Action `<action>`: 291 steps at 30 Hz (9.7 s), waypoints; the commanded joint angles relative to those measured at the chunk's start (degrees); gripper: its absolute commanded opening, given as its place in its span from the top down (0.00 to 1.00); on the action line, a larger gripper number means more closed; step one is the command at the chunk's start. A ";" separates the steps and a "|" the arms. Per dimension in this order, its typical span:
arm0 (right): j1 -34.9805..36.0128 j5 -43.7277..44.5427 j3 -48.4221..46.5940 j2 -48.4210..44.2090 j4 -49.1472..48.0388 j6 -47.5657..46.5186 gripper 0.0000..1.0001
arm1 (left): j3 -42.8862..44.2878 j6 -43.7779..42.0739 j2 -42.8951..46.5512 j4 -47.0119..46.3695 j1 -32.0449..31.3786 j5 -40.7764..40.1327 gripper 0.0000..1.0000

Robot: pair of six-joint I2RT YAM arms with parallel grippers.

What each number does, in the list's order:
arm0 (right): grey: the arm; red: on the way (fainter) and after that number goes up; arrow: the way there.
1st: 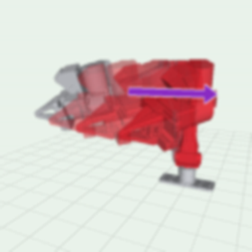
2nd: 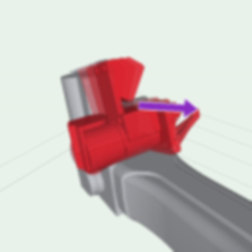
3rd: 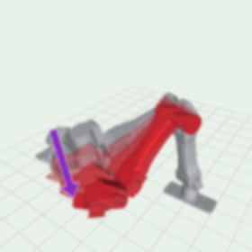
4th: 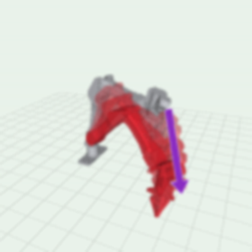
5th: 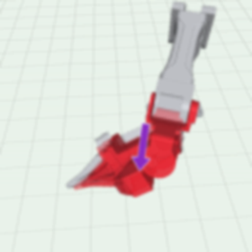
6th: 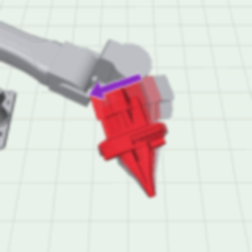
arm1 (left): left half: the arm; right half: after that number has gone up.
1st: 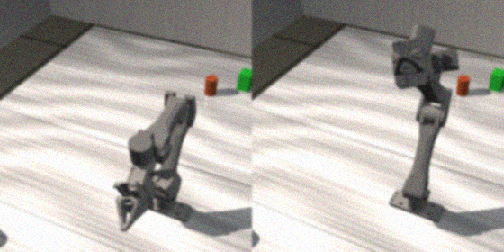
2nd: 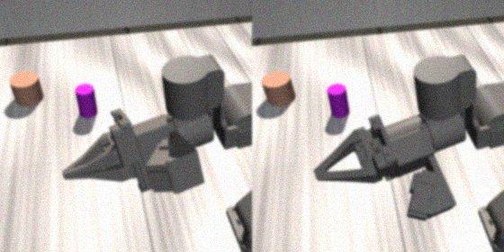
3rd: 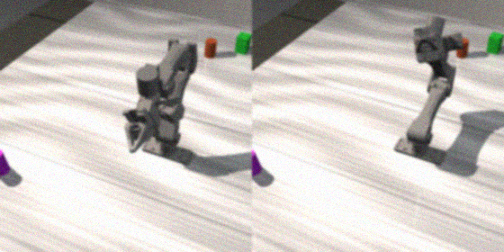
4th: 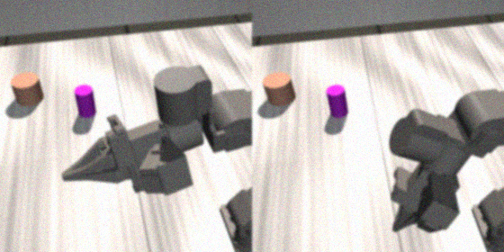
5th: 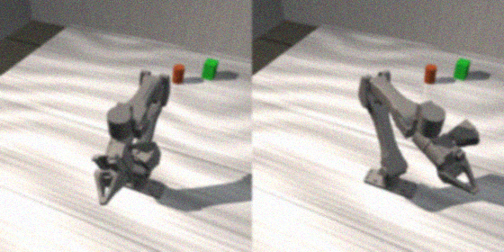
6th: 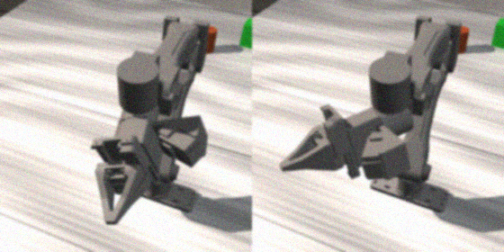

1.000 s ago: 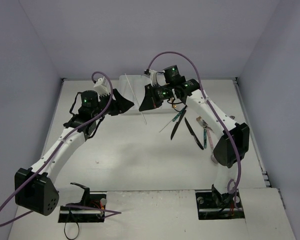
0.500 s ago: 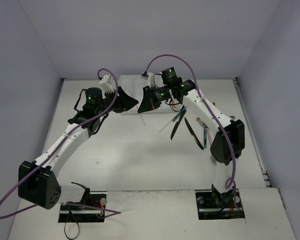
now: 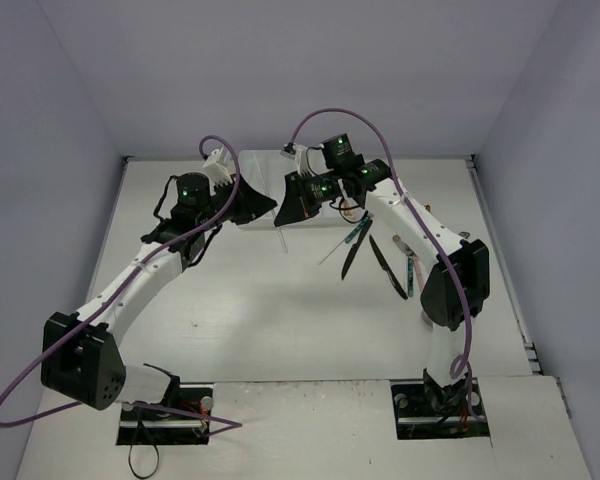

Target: Sort the eating utensils into containers

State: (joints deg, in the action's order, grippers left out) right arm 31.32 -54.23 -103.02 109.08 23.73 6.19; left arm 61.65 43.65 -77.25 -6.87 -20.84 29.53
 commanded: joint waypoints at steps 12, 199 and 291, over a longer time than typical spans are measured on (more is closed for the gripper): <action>-9.40 5.45 1.98 -6.66 -1.94 -0.02 0.11 | 29.96 -37.61 -11.55 27.97 4.13 -12.89 1.00; -42.98 16.76 19.35 -16.21 -1.61 0.60 0.19 | 44.59 -23.06 -45.27 28.09 3.70 -27.28 1.00; -19.65 48.77 29.12 3.58 11.48 -19.37 0.70 | 16.60 -27.39 -1.97 31.13 5.37 -23.38 0.52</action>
State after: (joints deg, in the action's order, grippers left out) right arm 11.66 -5.25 -71.44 109.75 34.43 -12.20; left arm 77.10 15.43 -80.88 27.71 -15.99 5.98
